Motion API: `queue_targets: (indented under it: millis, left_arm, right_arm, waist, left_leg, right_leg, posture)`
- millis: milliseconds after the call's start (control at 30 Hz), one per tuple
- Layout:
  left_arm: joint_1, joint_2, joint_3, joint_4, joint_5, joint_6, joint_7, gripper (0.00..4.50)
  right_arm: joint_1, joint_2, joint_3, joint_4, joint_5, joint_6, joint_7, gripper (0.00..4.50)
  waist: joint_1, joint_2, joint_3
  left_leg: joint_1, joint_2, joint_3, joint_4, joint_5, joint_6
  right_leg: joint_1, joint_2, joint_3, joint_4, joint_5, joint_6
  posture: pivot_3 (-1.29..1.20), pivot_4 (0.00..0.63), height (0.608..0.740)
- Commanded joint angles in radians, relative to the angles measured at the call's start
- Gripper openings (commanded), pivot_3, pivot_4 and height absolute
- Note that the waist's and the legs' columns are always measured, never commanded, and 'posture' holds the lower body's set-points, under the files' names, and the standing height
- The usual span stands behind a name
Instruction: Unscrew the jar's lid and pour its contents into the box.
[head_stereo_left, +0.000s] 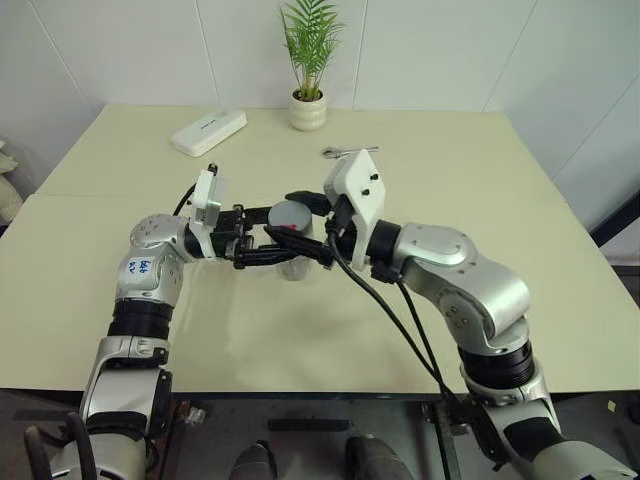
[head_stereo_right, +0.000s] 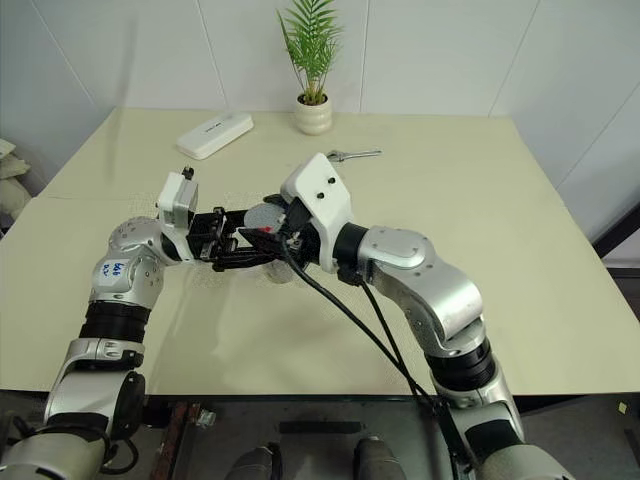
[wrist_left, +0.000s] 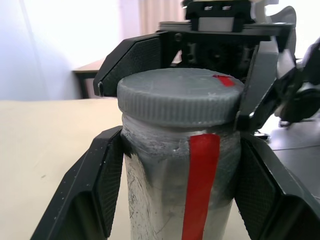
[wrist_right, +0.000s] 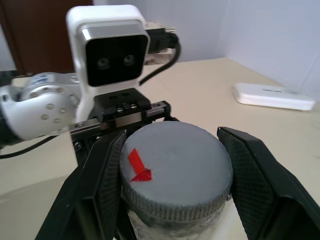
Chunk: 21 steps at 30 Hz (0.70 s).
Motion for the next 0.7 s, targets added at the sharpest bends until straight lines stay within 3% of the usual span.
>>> queue_targets:
  millis: [33, 167, 333, 700]
  left_arm:
    - [-0.036, 0.031, 0.016, 0.067, 0.006, 0.021, -0.007, 2.72]
    - [-0.05, 0.038, 0.001, 0.09, -0.003, 0.025, -0.054, 2.72]
    - [-0.06, 0.039, -0.003, 0.104, -0.034, 0.021, -0.068, 2.72]
    - [-0.02, 0.036, -0.021, 0.018, -0.093, 0.035, -0.07, 2.71]
  right_arm:
    - [-0.049, 0.01, 0.037, -0.086, 0.13, -0.061, 0.174, 2.57]
    - [-0.06, -0.011, 0.035, -0.072, 0.18, -0.087, 0.312, 2.57]
    - [-0.064, -0.02, 0.032, -0.058, 0.185, -0.092, 0.369, 2.57]
    - [-0.048, -0.018, 0.035, -0.059, 0.16, -0.108, 0.363, 2.57]
  waist:
    - [0.0, 0.0, 0.0]
    - [0.002, 0.0, 0.0]
    - [-0.001, 0.0, 0.0]
    - [0.0, 0.0, 0.0]
  left_leg:
    - [0.0, 0.0, 0.0, 0.0, 0.0, 0.0]
    - [0.0, 0.0, 0.0, 0.0, 0.0, 0.0]
    - [0.0, 0.0, 0.0, 0.0, 0.0, 0.0]
    - [0.0, 0.0, 0.0, 0.001, 0.0, 0.0]
  right_leg:
    - [0.0, 0.0, 0.0, 0.0, 0.0, 0.0]
    - [0.0, 0.0, 0.0, 0.0, 0.0, 0.0]
    - [0.0, 0.0, 0.0, 0.0, 0.0, 0.0]
    - [0.0, 0.0, 0.0, 0.001, 0.0, 0.0]
  posture:
    - [0.0, 0.15, 0.74]
    - [0.0, 0.15, 0.74]
    - [0.0, 0.15, 0.74]
    - [0.0, 0.15, 0.74]
